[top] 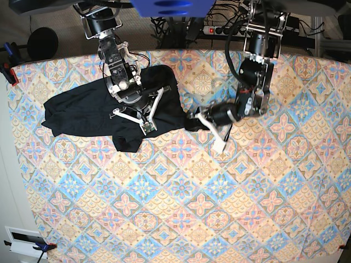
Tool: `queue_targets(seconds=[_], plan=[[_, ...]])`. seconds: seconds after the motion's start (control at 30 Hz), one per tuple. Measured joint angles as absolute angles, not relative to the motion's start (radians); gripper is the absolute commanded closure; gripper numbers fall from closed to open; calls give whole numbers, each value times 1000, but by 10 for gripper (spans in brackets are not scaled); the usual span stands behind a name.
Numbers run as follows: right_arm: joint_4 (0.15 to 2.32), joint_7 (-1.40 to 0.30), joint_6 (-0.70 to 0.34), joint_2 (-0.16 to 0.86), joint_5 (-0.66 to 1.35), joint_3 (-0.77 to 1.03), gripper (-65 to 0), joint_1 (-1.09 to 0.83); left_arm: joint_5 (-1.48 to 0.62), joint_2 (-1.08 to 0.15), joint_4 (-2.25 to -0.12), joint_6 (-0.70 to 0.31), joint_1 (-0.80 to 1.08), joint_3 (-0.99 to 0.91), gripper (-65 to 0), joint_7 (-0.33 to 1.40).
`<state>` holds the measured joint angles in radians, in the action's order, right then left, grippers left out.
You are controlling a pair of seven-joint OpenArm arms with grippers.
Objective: Layout the t-shirt on the table in an organized manner, then fold the t-shirt properly
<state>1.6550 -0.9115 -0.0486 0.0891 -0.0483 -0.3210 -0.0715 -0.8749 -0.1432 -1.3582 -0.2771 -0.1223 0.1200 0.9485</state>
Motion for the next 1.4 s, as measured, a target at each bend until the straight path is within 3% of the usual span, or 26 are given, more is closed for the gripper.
queue_targets(seconds=[0.23,0.47,1.13,1.4], plan=[[1655,-912,-49,89,-47,-322,0,-72,-986,-99,-1344,-280,-257,271,0,963],[1655,-911,-48,89,-46,-321,0,-72,-961,-33,-1130,-270,-300,376,0,935],[1649,-942,-48,92,-49,-318,0,-33,-805,-14,-1127,-273,-255,387,0,913],[1648,-942,-48,95,-49,-317,0,-34,-653,-3,-1142,-210,-242,385,0,858]])
